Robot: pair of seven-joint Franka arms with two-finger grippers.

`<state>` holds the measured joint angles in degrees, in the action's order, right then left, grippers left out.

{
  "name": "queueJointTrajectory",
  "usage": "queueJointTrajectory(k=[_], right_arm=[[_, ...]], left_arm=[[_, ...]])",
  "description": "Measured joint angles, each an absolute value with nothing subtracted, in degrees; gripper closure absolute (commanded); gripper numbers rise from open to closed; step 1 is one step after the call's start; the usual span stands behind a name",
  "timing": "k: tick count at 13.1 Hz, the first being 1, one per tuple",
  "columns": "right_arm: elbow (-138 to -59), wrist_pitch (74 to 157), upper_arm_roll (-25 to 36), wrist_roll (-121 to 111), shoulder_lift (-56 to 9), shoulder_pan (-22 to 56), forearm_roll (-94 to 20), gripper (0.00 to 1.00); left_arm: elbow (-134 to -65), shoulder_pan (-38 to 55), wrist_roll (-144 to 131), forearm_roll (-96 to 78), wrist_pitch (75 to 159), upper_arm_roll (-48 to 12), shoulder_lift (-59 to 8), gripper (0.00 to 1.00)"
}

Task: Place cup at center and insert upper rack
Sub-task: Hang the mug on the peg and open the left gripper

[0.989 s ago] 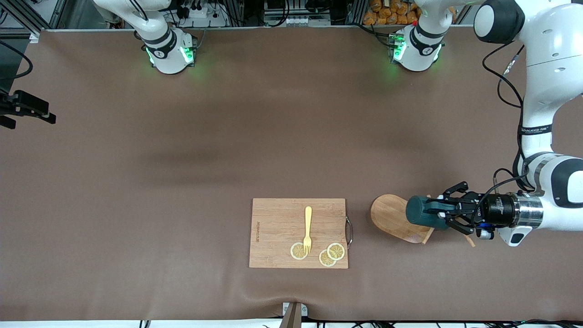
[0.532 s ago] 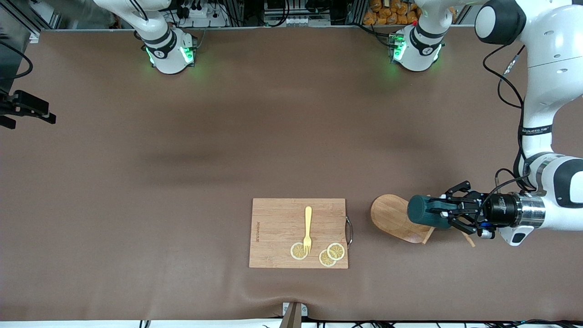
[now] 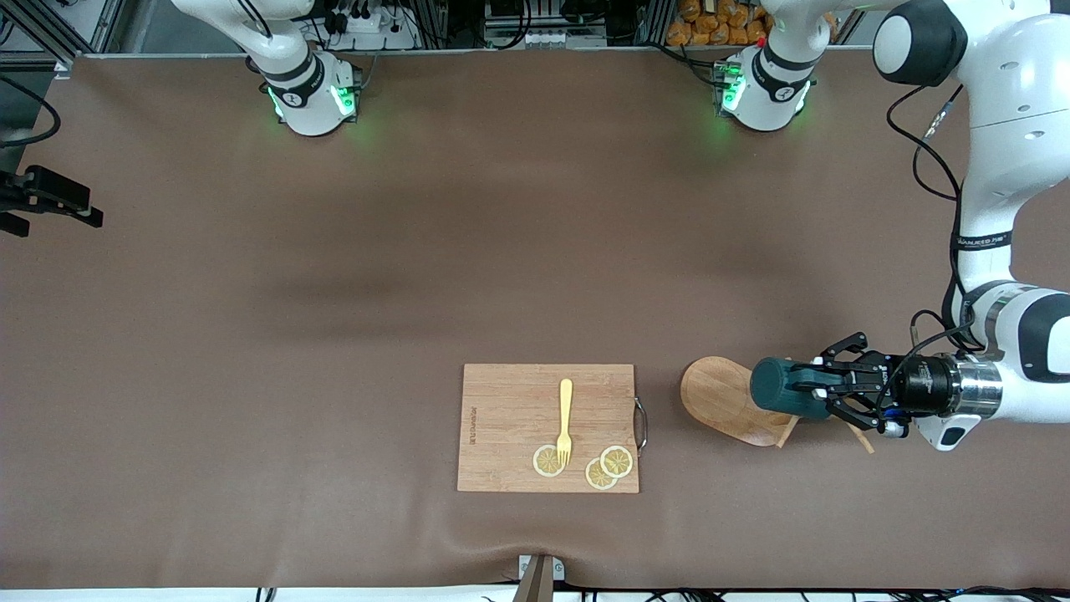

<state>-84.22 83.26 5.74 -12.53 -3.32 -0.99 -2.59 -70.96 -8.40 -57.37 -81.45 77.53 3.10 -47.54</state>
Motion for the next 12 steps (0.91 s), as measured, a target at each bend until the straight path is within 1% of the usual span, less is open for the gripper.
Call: queueJointTrajectory(k=[1, 2, 4, 5, 6, 12], right_arm=[[-84.2, 83.3, 5.7, -12.5, -3.3, -1.0, -2.6, 0.0], [-84.2, 83.3, 5.7, -12.5, -3.3, -1.0, -2.6, 0.0], [-84.2, 83.3, 5.7, -12.5, -3.3, -1.0, -2.6, 0.0], [-84.2, 83.3, 5.7, -12.5, -3.3, -1.0, -2.6, 0.0], [-84.2, 83.3, 5.7, -12.5, -3.3, -1.0, -2.6, 0.0], [-84.2, 83.3, 5.7, -12.5, -3.3, -1.0, -2.6, 0.0]], left_arm=[[-71.0, -8.4, -57.4, -81.6, 77.4, 3.1, -47.6, 0.72], [-71.0, -8.4, -57.4, -82.0, 77.4, 3.1, -47.7, 0.67], [-71.0, -8.4, -57.3, -82.3, 77.4, 3.1, -47.7, 0.21], [-71.0, -8.4, -57.3, -82.3, 77.4, 3.1, -47.7, 0.07], [-71.0, -8.4, -57.3, -82.3, 77.4, 3.1, -47.7, 0.0], [-70.5, -8.5, -57.2, -82.9, 76.2, 3.0, -47.7, 0.0]])
